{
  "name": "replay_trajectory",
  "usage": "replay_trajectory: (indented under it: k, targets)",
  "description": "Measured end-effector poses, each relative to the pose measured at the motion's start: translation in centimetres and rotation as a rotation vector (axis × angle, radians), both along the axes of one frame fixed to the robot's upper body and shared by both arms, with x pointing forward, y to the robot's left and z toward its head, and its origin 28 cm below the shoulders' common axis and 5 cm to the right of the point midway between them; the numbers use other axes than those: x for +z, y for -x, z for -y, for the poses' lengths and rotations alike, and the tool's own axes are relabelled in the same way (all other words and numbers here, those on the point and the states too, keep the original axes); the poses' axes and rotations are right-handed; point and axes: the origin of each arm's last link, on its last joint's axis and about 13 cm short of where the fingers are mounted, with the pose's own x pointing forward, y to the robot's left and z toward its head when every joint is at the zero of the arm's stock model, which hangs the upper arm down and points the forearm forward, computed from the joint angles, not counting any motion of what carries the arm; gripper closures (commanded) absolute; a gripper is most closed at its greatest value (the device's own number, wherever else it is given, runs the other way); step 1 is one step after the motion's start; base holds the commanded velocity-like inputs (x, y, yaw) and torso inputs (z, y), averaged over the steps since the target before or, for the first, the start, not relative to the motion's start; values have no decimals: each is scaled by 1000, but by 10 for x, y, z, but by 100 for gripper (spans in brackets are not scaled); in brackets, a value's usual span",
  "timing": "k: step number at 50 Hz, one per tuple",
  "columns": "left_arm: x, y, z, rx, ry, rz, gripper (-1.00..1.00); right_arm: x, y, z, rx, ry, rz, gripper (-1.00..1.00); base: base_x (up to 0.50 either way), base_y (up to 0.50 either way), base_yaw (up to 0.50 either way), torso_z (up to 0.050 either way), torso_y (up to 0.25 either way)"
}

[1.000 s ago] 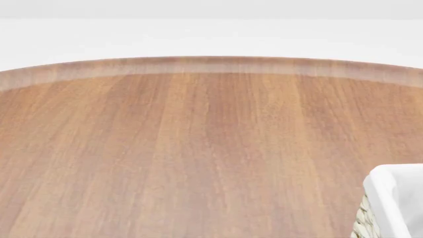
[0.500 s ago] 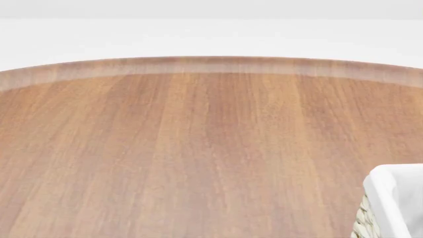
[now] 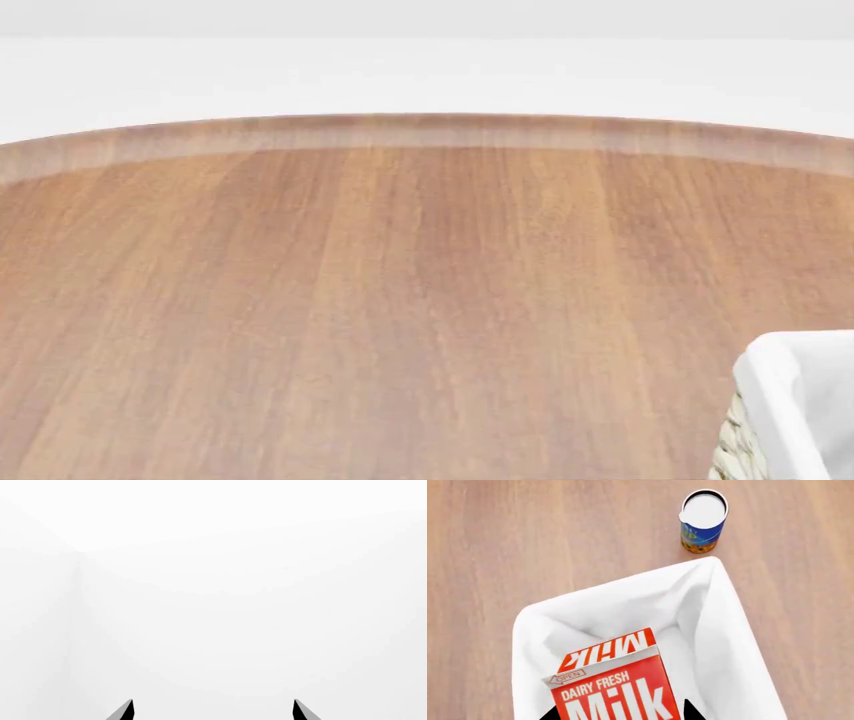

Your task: Pick the milk and place it in the basket.

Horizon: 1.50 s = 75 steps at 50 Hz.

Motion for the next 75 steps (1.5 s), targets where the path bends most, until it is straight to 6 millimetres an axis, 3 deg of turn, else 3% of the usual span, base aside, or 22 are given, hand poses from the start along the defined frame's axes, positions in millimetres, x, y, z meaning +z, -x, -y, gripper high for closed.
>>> replay_trajectory:
  k: [21,38,75]
  targets:
    - [0,0,0,23,-28,6,-100,-10,2,3,-8,-6,-16,100,0,0,0,0,1]
    - [-1,1,1,24,-45,8,-100,-8,-2,-1,-9,-5,-10,100,1,0,0,0,-227]
    - [1,1,0,31,-38,18,-100,-18,-2,-2,-50,-3,-24,100,0,0,0,0,-1]
